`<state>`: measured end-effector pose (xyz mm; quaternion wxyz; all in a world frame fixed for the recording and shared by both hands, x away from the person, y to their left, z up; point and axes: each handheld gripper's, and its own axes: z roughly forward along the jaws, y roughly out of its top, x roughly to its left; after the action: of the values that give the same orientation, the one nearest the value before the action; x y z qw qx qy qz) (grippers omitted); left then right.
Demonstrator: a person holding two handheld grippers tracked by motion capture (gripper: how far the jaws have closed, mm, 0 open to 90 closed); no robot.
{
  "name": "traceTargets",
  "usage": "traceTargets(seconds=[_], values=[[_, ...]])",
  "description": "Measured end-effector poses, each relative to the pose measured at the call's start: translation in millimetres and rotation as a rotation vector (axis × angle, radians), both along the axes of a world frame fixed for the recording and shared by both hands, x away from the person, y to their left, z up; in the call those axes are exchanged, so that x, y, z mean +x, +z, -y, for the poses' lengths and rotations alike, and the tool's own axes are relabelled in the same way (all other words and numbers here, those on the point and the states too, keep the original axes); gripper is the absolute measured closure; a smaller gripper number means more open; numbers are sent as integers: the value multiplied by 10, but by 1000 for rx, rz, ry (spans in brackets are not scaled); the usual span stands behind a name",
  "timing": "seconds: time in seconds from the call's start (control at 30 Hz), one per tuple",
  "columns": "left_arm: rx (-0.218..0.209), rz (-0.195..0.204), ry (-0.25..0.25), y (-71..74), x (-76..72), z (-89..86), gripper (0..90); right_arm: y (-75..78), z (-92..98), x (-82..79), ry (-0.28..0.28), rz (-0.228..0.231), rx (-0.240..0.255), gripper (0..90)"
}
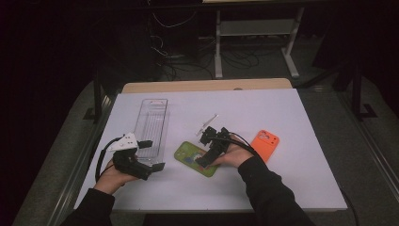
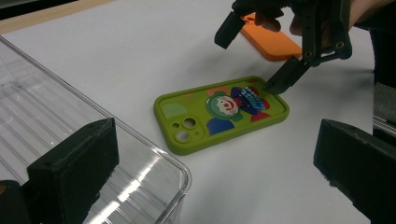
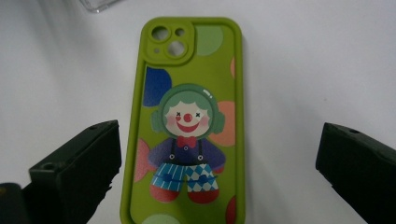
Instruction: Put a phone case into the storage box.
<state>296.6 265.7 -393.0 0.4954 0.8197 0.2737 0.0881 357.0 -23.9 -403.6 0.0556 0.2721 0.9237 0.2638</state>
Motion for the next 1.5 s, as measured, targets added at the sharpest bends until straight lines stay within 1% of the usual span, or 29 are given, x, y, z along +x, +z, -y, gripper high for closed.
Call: traceTargets(seconds=[0.07,0.13,0.2,0.23,0.27,0.33,0.37,0.4,0.43,0.5,0.63,0.7,0.73,0.83,0.9,0.97,1.07,1.17,1.33,1.5], values=[[1,4,-4,-1,4,0,0,-21,-23,-6,1,-7,-9,0],[-1,-2,0,-1,-1,3,0,-48,-45,-4,9,-4,-24,0],[-3,-6,3,-1,-3,3,0,-69,-72,-13,12,-18,-28,0],[10,-3,-4,3,0,-8,0,-82,-83,-14,15,-22,-34,0],[11,-4,-3,4,-1,-9,0,-103,-98,-13,21,-17,-46,0],[11,-5,-1,4,-2,-11,0,-125,-122,-23,21,-27,-52,0],[13,-4,-1,3,-1,-13,0,-142,-131,-22,24,-14,-59,0],[16,-4,-1,1,0,-16,0,-151,-141,-29,21,-29,-57,0],[18,-2,-2,-1,4,-19,0,-165,-146,-27,20,-30,-60,4],[10,-3,2,-7,4,-19,0,-185,-153,-31,20,-29,-64,13],[8,-4,5,-9,4,-19,0,-233,-176,-34,27,-34,-82,13],[6,-4,5,-11,3,-19,0,-243,-185,-39,35,-41,-86,14],[3,-5,6,-13,3,-17,0,-248,-193,-46,34,-55,-86,17],[3,-5,4,-18,6,-16,0,-270,-206,-48,33,-50,-101,25],[-2,-6,6,-18,5,-16,0,-279,-210,-48,31,-53,-104,31],[4,-1,3,-16,11,-22,0,-290,-213,-48,34,-51,-113,35],[2,-5,3,-19,10,-19,0,-301,-220,-55,37,-56,-119,42],[0,-6,5,-21,8,-16,0,-324,-235,-60,36,-47,-135,50],[6,-3,2,-19,14,-26,0,-309,-225,-63,35,-49,-128,85],[8,-4,3,-21,14,-26,0,-298,-217,-65,38,-45,-136,125]])
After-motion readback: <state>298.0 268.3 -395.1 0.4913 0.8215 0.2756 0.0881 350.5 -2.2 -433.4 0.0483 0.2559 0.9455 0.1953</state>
